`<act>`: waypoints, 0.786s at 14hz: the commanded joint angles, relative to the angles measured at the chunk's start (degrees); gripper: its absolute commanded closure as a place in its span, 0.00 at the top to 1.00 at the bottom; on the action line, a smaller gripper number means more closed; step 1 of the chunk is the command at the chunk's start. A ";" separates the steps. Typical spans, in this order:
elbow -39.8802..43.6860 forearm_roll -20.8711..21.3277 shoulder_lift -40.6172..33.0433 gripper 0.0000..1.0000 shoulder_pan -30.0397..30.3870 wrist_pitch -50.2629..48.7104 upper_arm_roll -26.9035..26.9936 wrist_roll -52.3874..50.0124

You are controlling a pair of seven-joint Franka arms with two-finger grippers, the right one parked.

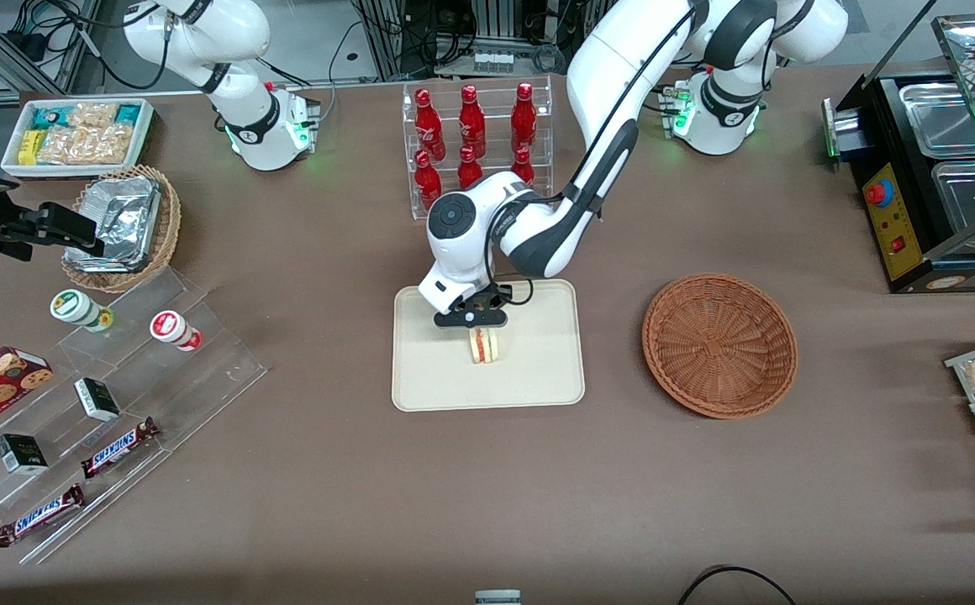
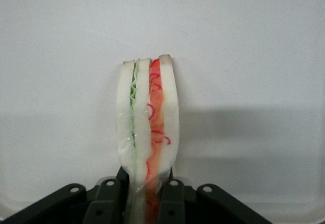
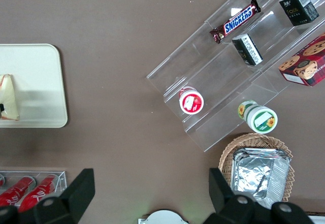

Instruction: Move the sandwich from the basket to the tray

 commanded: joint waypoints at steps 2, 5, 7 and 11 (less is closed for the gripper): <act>1.80 0.79 -0.77 1.00 -0.85 0.45 1.00 -1.00; 1.53 0.17 -6.48 1.00 0.03 -1.30 1.18 -1.18; 1.62 0.08 -10.17 1.00 1.78 -5.94 1.18 -1.27; -0.31 -0.61 -17.29 1.00 6.78 -12.45 1.09 -1.53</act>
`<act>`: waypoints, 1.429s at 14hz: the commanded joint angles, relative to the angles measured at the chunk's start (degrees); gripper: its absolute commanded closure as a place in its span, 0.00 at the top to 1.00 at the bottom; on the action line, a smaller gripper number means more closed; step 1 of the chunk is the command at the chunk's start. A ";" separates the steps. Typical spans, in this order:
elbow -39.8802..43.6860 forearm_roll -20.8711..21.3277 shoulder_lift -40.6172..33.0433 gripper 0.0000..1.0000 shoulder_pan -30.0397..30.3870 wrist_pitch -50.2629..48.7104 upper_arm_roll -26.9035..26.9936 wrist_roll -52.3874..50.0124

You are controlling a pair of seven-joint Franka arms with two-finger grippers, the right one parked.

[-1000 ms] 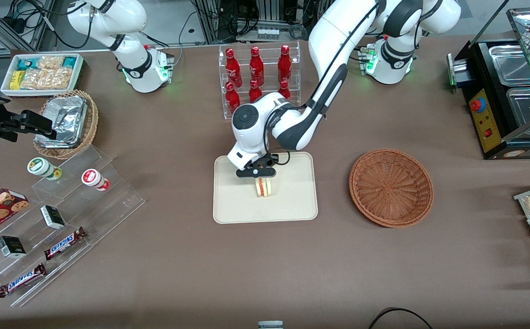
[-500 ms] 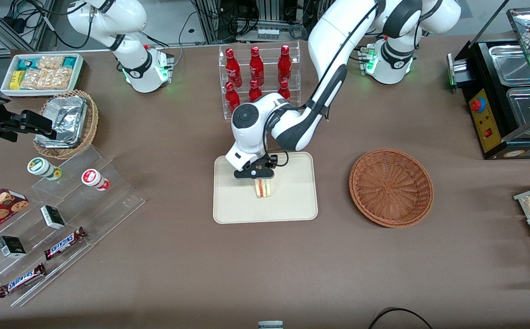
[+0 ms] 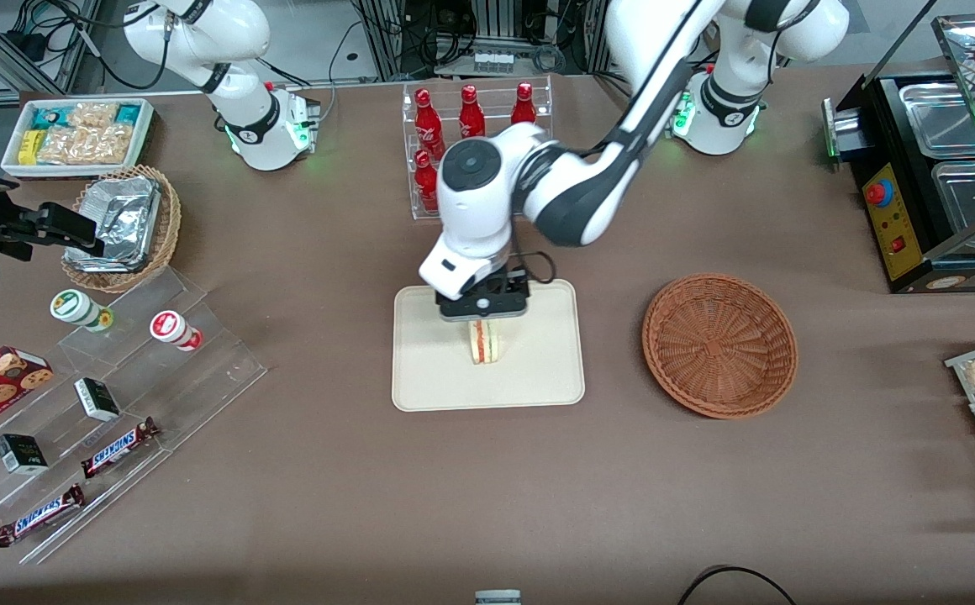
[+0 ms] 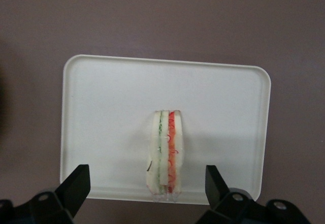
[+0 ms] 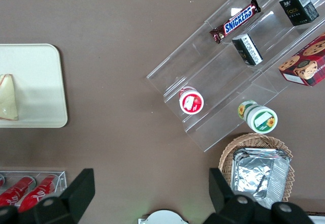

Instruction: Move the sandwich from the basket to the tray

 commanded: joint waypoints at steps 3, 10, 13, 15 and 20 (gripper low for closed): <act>-3.47 -1.08 -8.57 1.00 8.36 -8.01 -0.30 -2.78; -5.41 -0.12 -18.42 1.00 21.20 -18.21 -0.13 7.22; -5.49 -0.21 -21.67 1.00 27.44 -21.91 -0.13 16.87; -5.58 -0.73 -24.82 1.00 31.83 -24.98 -0.21 25.21; -8.03 -1.26 -30.98 1.00 39.31 -28.95 -0.21 39.91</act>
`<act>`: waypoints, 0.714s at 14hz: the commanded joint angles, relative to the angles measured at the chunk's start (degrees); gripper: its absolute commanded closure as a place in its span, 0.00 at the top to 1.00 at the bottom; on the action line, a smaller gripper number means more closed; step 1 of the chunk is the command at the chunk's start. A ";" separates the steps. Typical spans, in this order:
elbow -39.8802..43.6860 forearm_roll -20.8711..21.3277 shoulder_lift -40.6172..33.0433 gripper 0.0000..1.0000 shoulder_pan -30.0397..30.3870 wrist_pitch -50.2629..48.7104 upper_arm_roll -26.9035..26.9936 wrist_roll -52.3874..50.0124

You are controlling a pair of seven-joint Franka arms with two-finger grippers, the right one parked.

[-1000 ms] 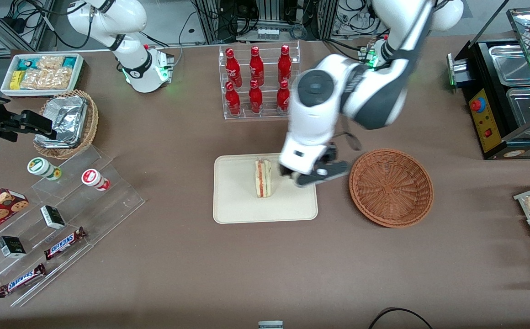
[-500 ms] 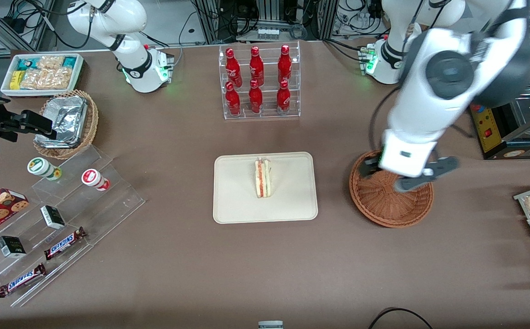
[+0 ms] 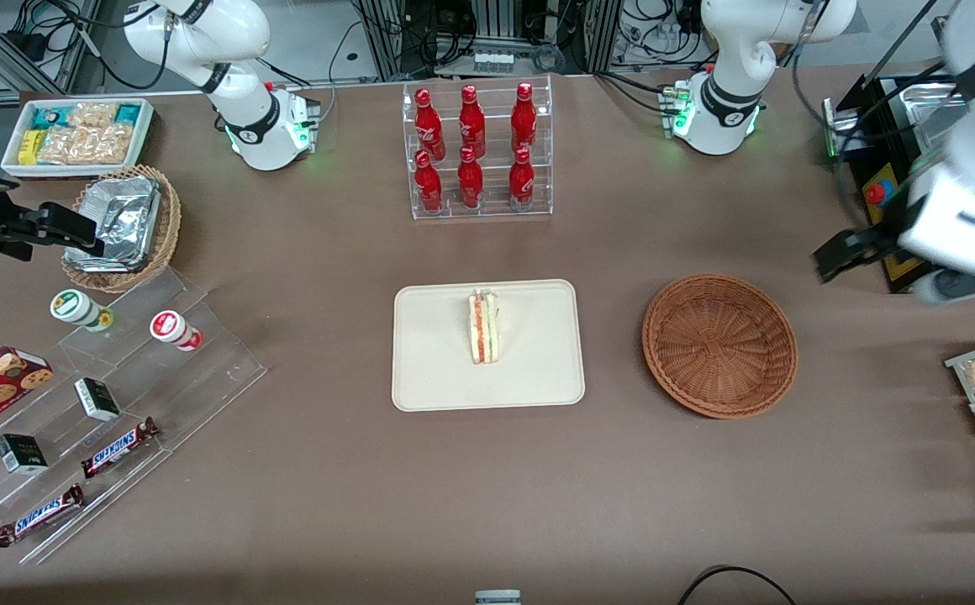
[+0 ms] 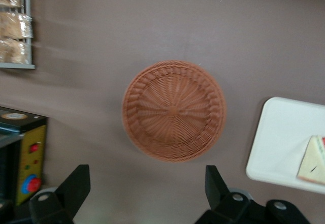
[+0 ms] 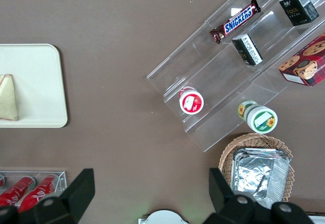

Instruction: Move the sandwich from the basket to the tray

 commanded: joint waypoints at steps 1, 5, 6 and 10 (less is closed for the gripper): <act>-5.52 -0.55 -4.88 1.00 3.34 0.18 -0.83 6.95; -13.61 -2.65 -10.77 1.00 6.25 2.37 -0.74 15.92; -13.88 -3.62 -11.04 1.00 6.60 2.72 -0.74 16.37; -13.01 -3.98 -10.00 1.00 7.83 3.52 -1.00 18.49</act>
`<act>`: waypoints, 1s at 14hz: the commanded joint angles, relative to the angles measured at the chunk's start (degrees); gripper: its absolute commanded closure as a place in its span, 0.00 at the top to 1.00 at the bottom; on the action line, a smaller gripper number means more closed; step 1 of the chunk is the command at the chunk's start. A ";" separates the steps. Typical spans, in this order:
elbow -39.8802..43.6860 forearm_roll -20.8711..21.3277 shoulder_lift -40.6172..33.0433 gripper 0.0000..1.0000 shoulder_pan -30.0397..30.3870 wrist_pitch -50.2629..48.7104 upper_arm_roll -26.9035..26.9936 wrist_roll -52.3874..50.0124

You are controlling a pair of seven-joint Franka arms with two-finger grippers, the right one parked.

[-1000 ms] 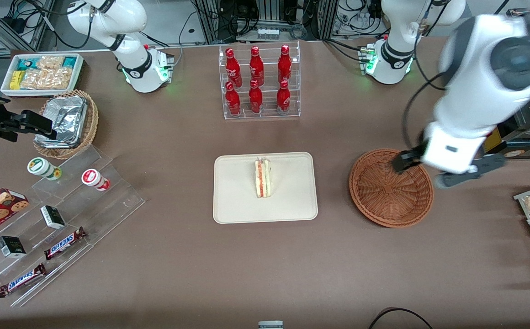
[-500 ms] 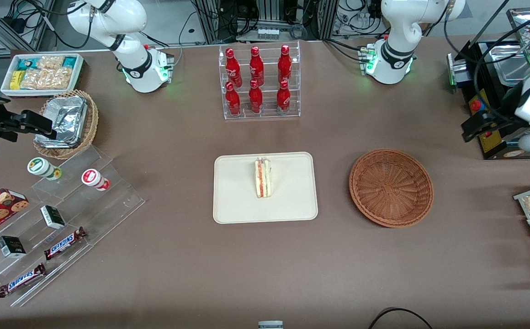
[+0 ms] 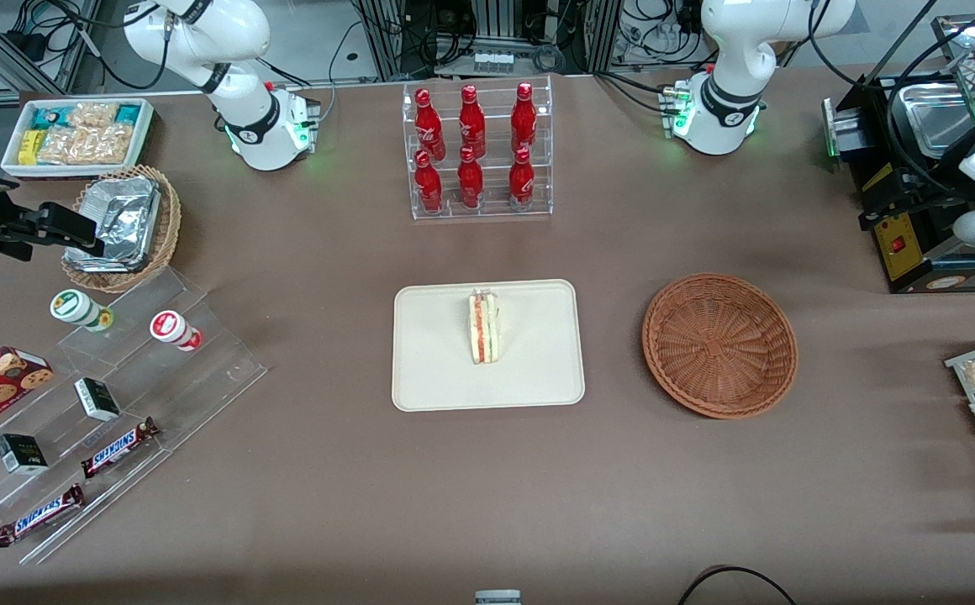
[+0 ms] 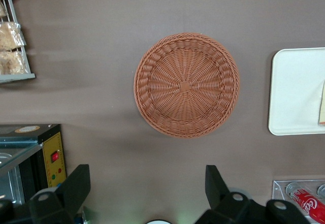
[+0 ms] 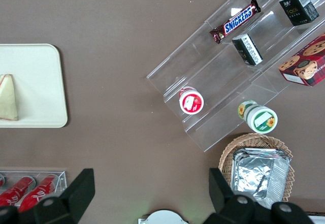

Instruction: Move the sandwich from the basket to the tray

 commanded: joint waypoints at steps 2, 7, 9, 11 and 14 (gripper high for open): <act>1.37 -0.79 1.22 1.00 3.66 0.60 -1.24 1.68; 6.21 -0.44 4.13 1.00 6.39 0.42 -4.14 3.45; 7.44 -0.52 4.48 1.00 6.48 0.60 -4.14 3.88; 7.44 0.18 4.83 1.00 5.95 0.69 -4.14 3.36; 7.53 0.27 5.19 1.00 5.69 1.04 -4.14 2.57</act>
